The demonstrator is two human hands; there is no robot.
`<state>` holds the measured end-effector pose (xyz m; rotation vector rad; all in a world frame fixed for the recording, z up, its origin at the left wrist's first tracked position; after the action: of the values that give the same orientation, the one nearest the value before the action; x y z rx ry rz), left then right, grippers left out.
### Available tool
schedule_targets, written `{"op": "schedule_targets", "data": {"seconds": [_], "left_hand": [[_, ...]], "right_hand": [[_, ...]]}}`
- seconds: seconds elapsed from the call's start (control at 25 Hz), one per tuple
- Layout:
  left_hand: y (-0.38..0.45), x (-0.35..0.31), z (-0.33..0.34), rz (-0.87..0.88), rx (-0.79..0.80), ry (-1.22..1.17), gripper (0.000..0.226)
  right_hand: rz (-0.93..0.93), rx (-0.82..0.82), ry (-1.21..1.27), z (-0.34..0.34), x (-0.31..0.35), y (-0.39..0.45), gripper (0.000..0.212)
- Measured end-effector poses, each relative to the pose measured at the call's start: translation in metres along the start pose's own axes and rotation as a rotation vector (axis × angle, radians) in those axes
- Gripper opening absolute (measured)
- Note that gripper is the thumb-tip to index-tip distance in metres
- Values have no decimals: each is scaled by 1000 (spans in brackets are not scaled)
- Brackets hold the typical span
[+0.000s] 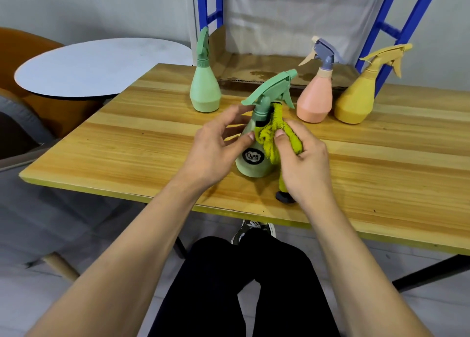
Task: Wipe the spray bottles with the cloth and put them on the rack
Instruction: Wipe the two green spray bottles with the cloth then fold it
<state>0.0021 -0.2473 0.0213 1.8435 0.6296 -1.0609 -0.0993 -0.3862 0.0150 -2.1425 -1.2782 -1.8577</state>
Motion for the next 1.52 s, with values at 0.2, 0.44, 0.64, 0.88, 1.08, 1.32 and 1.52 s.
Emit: {"op": "schedule_targets", "data": {"seconds": [0.2, 0.44, 0.64, 0.88, 1.08, 1.32, 1.52], "left_hand": [[-3, -2, 1, -12, 4, 8, 48], [0, -3, -1, 24, 6, 18, 46], [-3, -3, 1, -20, 10, 15, 48], [0, -1, -1, 20, -9, 6, 45], [-5, 4, 4, -37, -31, -22, 44], [-7, 11, 6, -34, -66, 81, 43], [-11, 7, 8, -45, -92, 101, 35]], "right_hand": [[102, 185, -288, -22, -16, 4, 27], [16, 144, 76, -1, 1, 23, 27], [86, 287, -121, -23, -23, 30, 20], [-15, 244, -5, -10, -5, 25, 22], [67, 218, -298, -18, -34, 12, 36], [122, -24, 0, -17, -34, -2, 24], [119, -94, 84, -16, -39, -1, 19]]}}
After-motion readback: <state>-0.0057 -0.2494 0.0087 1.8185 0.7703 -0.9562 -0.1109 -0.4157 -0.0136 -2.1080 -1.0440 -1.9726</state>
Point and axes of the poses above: each hand's wrist, its own y-axis towards the middle knuckle, its own z-axis out of the palm, x = y × z, the point moved 1 cm from there along y, towards the middle knuckle, and after that the axes turned 7 degrees about -x, right-handed, at the moved point
